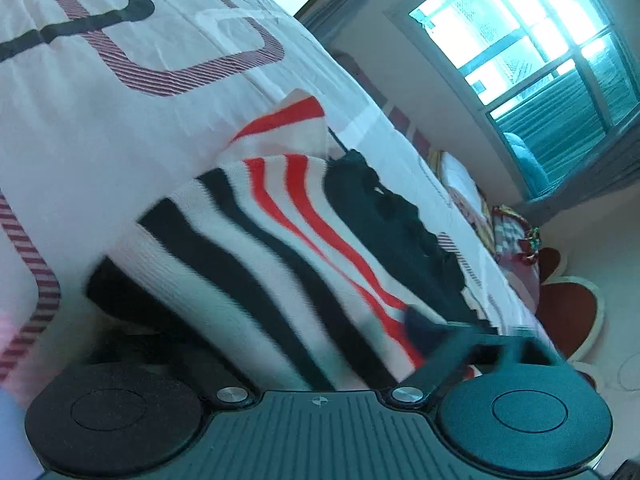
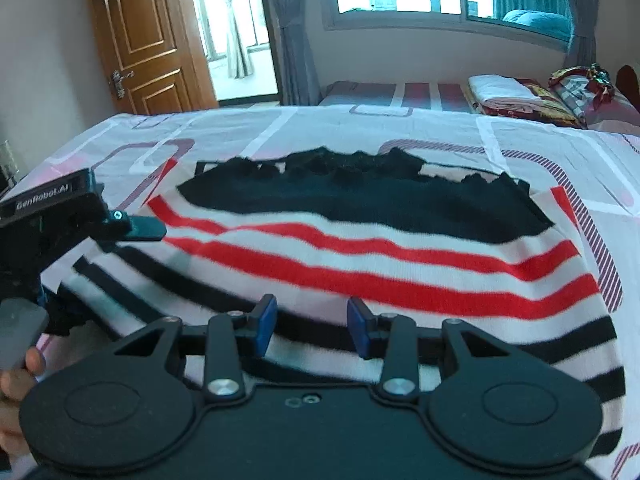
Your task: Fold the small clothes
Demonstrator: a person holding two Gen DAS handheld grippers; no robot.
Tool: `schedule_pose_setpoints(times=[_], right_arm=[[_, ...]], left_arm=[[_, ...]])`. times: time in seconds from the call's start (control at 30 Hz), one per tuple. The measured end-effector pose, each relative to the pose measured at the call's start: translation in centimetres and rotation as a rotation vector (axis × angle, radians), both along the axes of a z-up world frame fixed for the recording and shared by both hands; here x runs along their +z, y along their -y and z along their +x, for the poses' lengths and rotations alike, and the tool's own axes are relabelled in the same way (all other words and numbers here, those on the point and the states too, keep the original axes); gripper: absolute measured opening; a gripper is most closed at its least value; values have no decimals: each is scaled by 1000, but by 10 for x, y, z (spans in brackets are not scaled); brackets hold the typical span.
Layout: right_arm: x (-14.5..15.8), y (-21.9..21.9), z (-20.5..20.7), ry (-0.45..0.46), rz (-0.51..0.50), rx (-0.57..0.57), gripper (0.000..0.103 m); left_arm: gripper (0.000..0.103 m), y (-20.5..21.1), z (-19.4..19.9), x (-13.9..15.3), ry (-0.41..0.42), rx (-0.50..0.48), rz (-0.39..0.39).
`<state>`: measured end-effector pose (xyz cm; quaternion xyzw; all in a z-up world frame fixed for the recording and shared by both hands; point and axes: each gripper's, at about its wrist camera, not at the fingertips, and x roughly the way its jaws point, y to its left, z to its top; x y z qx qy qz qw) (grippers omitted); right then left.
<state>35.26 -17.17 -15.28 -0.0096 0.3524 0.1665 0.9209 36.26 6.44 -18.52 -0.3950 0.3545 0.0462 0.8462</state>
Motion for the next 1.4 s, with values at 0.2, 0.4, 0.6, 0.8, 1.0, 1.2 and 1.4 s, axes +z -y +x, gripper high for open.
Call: schedule_pose_setpoints(times=[0.2, 0.4, 0.6, 0.8, 1.0, 1.2, 1.4], right_arm=[[1, -8, 28, 31, -25, -84, 37], [-21, -27, 29, 54, -182, -71, 37], [-16, -23, 24, 56, -161, -64, 37], [12, 49, 3, 94, 26, -184, 38], [11, 119, -5, 17, 115, -205, 41], [8, 113, 5, -32, 251, -120, 54], [14, 77, 30, -82, 343, -5, 60]], left_arm=[[37, -7, 7, 0, 1, -31, 23], [24, 7, 6, 37, 125, -113, 150], [20, 80, 26, 98, 327, -393, 354], [2, 195, 50, 96, 336, -740, 388], [2, 186, 38, 91, 201, -545, 474], [102, 112, 20, 117, 198, -253, 525], [102, 62, 54, 94, 79, -138, 540]])
